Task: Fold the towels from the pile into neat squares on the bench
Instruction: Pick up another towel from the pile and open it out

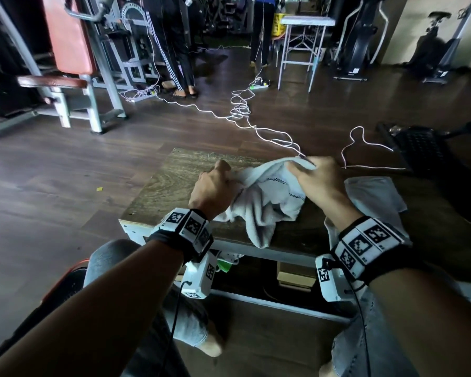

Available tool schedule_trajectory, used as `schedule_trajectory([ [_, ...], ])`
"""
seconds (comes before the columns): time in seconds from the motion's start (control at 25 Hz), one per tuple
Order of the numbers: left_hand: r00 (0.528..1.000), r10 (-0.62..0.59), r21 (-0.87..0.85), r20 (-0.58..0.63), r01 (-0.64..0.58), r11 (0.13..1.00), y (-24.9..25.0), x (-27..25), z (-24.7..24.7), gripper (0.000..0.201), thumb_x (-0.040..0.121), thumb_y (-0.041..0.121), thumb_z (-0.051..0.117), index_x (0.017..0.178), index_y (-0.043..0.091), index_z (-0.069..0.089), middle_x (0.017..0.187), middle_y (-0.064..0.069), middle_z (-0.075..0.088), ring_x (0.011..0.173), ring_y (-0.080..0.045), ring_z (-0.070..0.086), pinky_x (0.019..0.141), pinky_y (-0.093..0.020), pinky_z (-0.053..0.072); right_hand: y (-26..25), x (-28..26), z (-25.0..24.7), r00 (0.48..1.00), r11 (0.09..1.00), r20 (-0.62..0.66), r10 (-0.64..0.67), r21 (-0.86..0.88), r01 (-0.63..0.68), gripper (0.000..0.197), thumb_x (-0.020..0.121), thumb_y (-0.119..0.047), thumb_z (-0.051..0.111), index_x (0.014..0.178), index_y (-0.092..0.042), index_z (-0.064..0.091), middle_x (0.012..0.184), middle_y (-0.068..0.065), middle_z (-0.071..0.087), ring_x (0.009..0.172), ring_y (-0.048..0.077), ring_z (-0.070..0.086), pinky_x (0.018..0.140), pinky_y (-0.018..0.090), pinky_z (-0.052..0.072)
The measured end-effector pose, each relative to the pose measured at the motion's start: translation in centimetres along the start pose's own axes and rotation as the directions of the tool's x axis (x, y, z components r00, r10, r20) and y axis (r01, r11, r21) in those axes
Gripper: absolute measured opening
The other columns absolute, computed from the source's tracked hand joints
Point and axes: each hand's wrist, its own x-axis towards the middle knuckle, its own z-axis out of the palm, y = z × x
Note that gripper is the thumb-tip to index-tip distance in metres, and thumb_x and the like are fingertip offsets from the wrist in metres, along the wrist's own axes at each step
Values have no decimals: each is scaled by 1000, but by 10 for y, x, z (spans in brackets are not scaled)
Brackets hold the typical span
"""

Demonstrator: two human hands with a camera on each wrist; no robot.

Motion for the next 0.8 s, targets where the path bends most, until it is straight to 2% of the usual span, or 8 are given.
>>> schedule_trajectory([
  [0.12, 980, 191, -139, 48, -183, 973, 28, -27, -8, 33, 87, 40, 58, 112, 19, 53, 101, -2, 68, 90, -21, 65, 75, -33, 51, -18, -11, -5, 993, 996, 74, -89, 11, 89, 31, 82, -30, 73, 65, -7, 63, 54, -2, 46, 53, 8, 39, 52, 28, 30],
  [0.2, 967, 240, -68, 83, -235, 970, 46, -41, -8, 41, 82, 52, 61, 110, 23, 53, 96, 1, 69, 89, -21, 65, 73, -34, 48, -35, -20, -7, 977, 986, 131, -166, 51, 160, 33, 82, -26, 75, 56, -15, 57, 52, -5, 42, 53, 7, 36, 52, 28, 29],
  [0.24, 972, 226, -16, 67, -226, 974, 48, -41, -5, 36, 83, 47, 61, 108, 22, 54, 93, -3, 70, 87, -27, 65, 70, -35, 48, -42, -22, -9, 969, 979, 140, -202, 67, 194, 33, 81, -25, 75, 54, -19, 56, 51, -6, 42, 53, 7, 36, 52, 28, 30],
  [0.4, 1000, -4, -16, -29, 3, 1000, 28, -40, -14, 5, 82, 21, 56, 80, 16, 55, 79, -21, 67, 76, -42, 63, 59, -31, 37, -45, -26, -37, 950, 955, 95, -297, 46, 294, 20, 84, -25, 72, 71, -9, 68, 62, 1, 58, 60, 8, 45, 56, 27, 36],
  [0.48, 996, -61, -49, -65, 58, 997, 15, -44, -23, 6, 84, 19, 59, 80, 15, 59, 74, -16, 66, 75, -37, 64, 59, -27, 34, -30, -23, -52, 956, 957, 53, -289, 15, 289, 21, 89, -22, 67, 74, -8, 65, 65, 1, 58, 62, 11, 47, 57, 23, 36],
  [0.6, 976, -183, -159, -121, 162, 974, -6, -46, -26, 7, 85, 22, 67, 83, 15, 66, 72, -7, 64, 69, -23, 59, 59, -25, 37, 1, -25, -59, 980, 980, 13, -197, -32, 198, 14, 94, -17, 60, 83, -9, 65, 72, 3, 62, 69, 21, 54, 62, 29, 40],
  [0.72, 976, -218, -170, 10, 217, 961, -36, -48, -8, 15, 84, 24, 69, 75, 13, 67, 66, -10, 64, 61, -18, 54, 58, -30, 46, 36, -37, -45, 992, 985, 12, -129, -111, 129, 10, 93, -18, 60, 95, -14, 69, 85, -1, 66, 79, 18, 60, 71, 27, 44],
  [0.8, 965, -235, -168, 113, 252, 953, -53, -53, 9, 30, 85, 30, 64, 65, 8, 58, 55, -5, 52, 53, -11, 44, 54, -31, 43, 60, -41, -33, 993, 986, 111, -41, -153, 58, 8, 93, -18, 61, 89, -17, 68, 80, -3, 64, 80, 19, 60, 71, 28, 45],
])
